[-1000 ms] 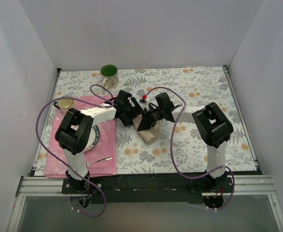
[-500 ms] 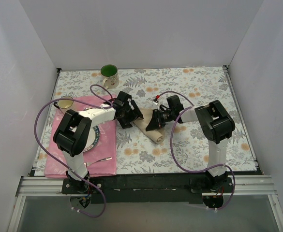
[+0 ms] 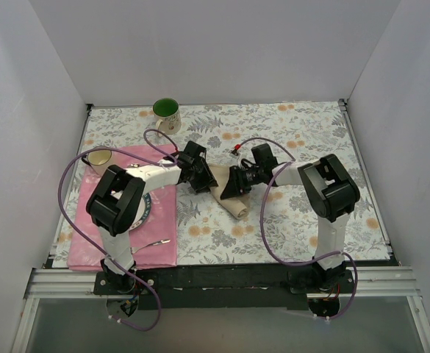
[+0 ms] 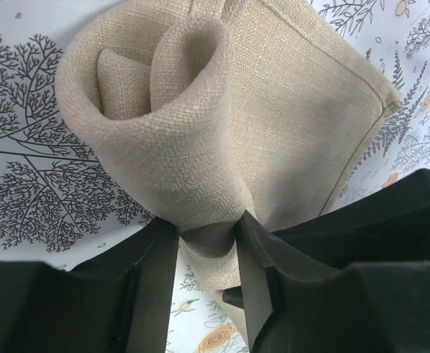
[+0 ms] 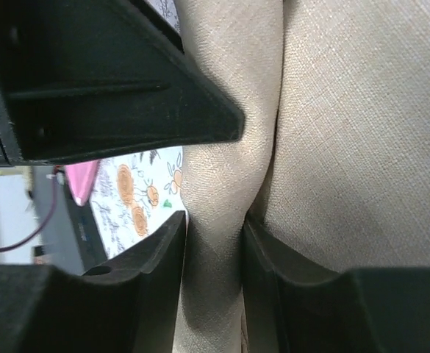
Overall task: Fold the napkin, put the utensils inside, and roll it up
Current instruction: Roll the napkin with the utensil
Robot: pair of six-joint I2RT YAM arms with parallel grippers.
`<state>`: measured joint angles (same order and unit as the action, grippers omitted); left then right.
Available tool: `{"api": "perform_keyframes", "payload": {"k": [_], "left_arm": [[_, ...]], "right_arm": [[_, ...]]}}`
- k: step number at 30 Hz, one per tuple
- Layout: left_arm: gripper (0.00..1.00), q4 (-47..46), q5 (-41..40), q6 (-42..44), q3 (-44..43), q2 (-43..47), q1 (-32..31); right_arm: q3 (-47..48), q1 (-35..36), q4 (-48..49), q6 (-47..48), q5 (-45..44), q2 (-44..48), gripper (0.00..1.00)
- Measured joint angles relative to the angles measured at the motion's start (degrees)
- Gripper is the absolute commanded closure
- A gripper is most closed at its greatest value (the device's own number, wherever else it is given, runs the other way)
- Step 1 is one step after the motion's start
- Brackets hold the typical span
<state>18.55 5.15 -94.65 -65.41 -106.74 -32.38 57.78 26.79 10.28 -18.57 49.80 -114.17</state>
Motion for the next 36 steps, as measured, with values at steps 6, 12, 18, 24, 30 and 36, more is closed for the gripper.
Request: {"api": "perform_keyframes", "payload": {"k": [6,12,18,24,30,36], "left_arm": [[0.75,-1.99,-0.07,1.11,0.68,0.07,-0.11],[0.78,-2.49,1.2,2.14,0.83,0.11,0.02],[0.82,-2.51,3.67,2.95,0.83,0.0,0.81],[0.84,-2.78,5.62,3.23,0.85,-0.22,1.51],[0.86,-3.48,7.61,3.37,1.07,-0.39,2.14],[0.79,-3.87,9.31,3.5,1.18,-0.63,2.73]], "right_arm": [[2.21,2.89,-11.34,7.26,-9.86,5.68,0.31],[2.43,9.38,-19.08,15.54,-29.0,13.84,0.18],[2.29,19.12,-19.34,20.28,-45.86,16.92,0.16],[2.05,23.19,-19.06,22.47,-56.68,15.17,0.19],[1.55,24.37,-16.76,23.78,-62.49,12.63,0.24],[1.29,24.92,-15.52,23.8,-63.3,12.22,0.51]]}}
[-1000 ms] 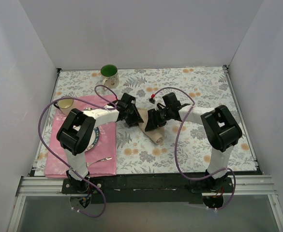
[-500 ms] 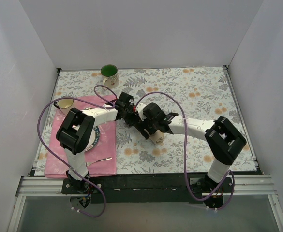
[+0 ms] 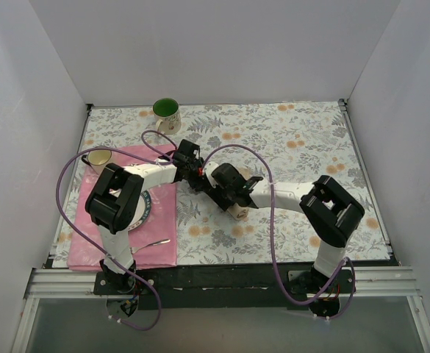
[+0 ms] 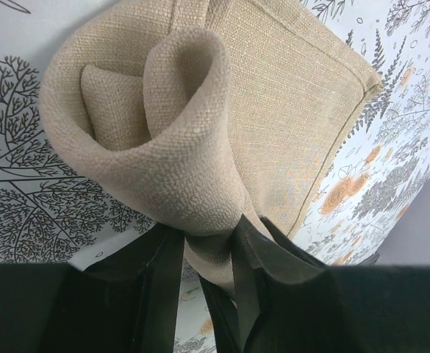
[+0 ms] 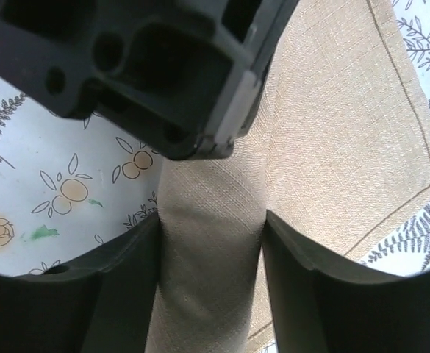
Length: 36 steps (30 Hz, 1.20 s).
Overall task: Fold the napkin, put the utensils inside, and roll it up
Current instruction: Roll the napkin with the utensil
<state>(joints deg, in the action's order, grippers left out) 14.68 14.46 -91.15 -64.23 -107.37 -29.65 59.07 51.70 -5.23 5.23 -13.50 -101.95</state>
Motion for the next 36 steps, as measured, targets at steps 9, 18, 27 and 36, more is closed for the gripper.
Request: {"api": "perform_keyframes", "payload": {"k": [9,18,27,36], "left_arm": [[0.47,0.85,0.74,2.86,-0.02,0.02,0.2],[0.33,3.15,-0.02,5.86,-0.42,1.68,-0.09],[0.33,3.85,0.33,5.64,-1.25,1.16,-0.46],[0.6,4.68,-0.15,4.26,-5.4,-2.67,-1.22]], "right_arm": [[-0.94,-1.2,1.42,-5.2,3.85,-0.09,0.71],[-4.68,-9.09,7.37,-14.62,20.28,1.14,0.76],[-8.41,-18.14,16.09,-21.88,41.72,-1.4,0.75],[-10.16,-24.26,25.31,-27.19,59.82,-7.56,0.65]]}}
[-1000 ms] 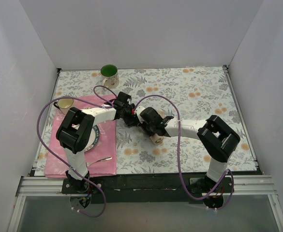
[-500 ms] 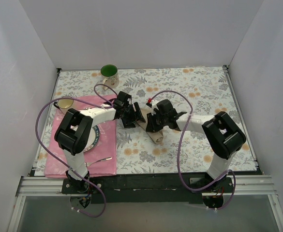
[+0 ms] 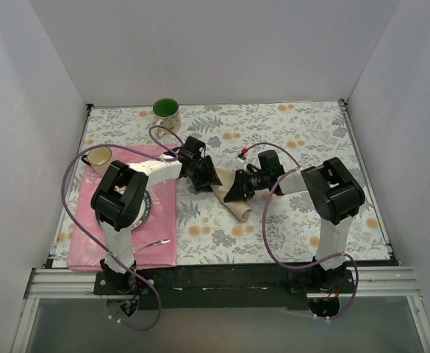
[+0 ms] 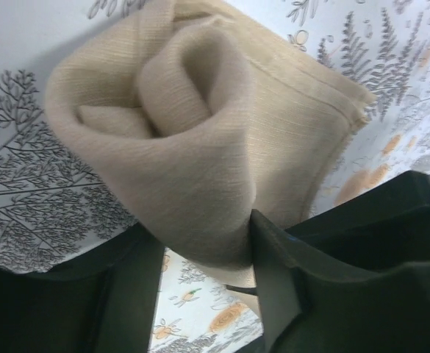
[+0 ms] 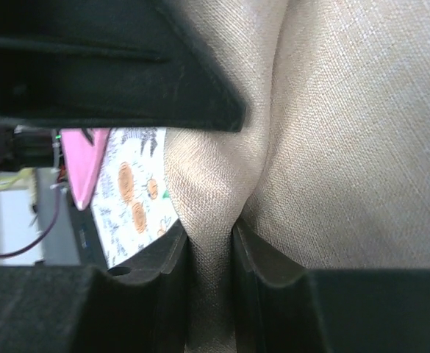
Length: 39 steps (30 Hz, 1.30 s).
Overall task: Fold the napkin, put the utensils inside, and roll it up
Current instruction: Roll the napkin with the utensil
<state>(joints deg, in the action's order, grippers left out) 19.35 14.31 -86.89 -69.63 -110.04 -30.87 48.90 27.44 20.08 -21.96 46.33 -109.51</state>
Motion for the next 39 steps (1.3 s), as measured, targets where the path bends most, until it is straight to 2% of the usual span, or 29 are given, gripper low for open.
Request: {"api": "perform_keyframes", "payload": {"k": [4,9,13,18,26,34,37,39], "left_arm": [[0.68,0.39,-0.85,0.09,-0.04,-0.31,-0.07],[0.73,0.39,-1.6,0.39,-0.02,-0.31,-0.44],[0.73,0.35,-1.53,0.57,0.0,-0.31,-0.42],[0.74,0.26,-1.18,0.57,0.0,-0.31,-0.39],[0.75,-0.09,0.39,0.55,0.0,-0.55,-0.04],[0.75,-0.46,1.84,0.37,0.0,-0.87,0.39],[0.73,-0.55,1.92,0.28,0.0,-0.87,0.39],[0.7,-0.57,2.08,0.24,0.04,-0.92,0.48]], "right_arm": [[0.79,-1.62,-0.13,-0.09,4.76,-1.62,0.57],[3.21,-1.11,-7.91,4.13,2.43,0.52,0.4],[4.07,0.13,-16.96,8.76,-6.14,5.79,0.3],[6.51,5.62,-25.4,14.32,-23.3,11.65,0.21],[9.14,20.13,-29.22,19.71,-48.54,14.51,0.19],[12.94,25.64,-30.51,22.23,-61.4,7.15,0.19],[13.84,27.1,-30.6,22.43,-64.35,6.23,0.23],[14.27,27.61,-30.53,22.23,-65.66,5.53,0.29]]}}
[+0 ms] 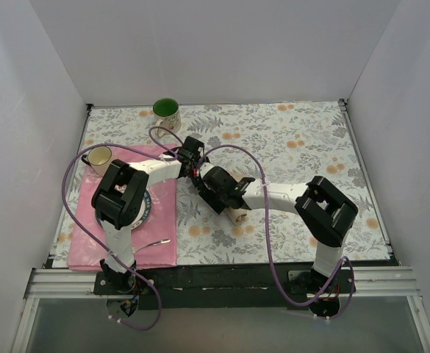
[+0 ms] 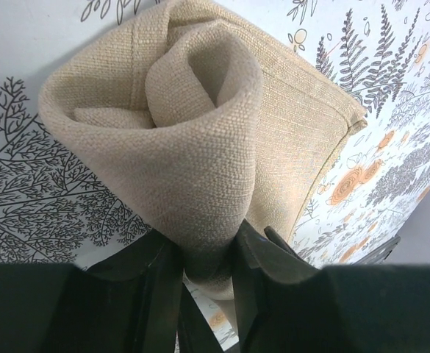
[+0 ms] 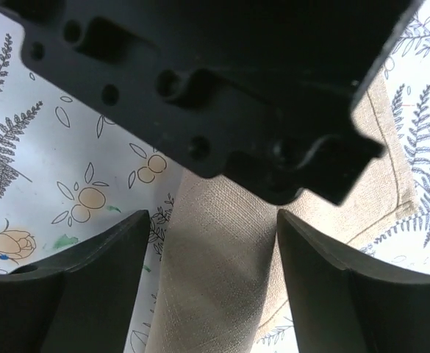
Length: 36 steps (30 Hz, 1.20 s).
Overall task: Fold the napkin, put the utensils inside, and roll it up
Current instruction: Roll the napkin with the utensil
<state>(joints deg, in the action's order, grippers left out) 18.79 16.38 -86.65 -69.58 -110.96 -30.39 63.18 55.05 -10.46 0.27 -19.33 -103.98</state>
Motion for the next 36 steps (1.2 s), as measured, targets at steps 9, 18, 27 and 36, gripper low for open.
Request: {"api": "perform_keyframes", "payload": {"k": [9,18,27,36], "left_arm": [[0.43,-1.11,1.44,0.02,0.24,-0.04,0.2],[0.31,-2.89,0.59,0.37,1.6,1.75,1.09],[0.28,-3.37,0.92,0.09,3.61,3.56,1.4],[0.45,-4.26,1.2,-1.22,3.28,2.47,0.57]], "right_arm": [[-0.15,-0.44,-0.04,-0.11,-1.22,-0.35,0.6],[-3.76,-6.29,4.96,-3.02,10.99,2.03,0.66],[-8.72,-18.25,14.27,-9.66,36.59,1.86,0.68],[-10.4,-23.34,24.41,-16.5,53.09,-2.95,0.64]]}}
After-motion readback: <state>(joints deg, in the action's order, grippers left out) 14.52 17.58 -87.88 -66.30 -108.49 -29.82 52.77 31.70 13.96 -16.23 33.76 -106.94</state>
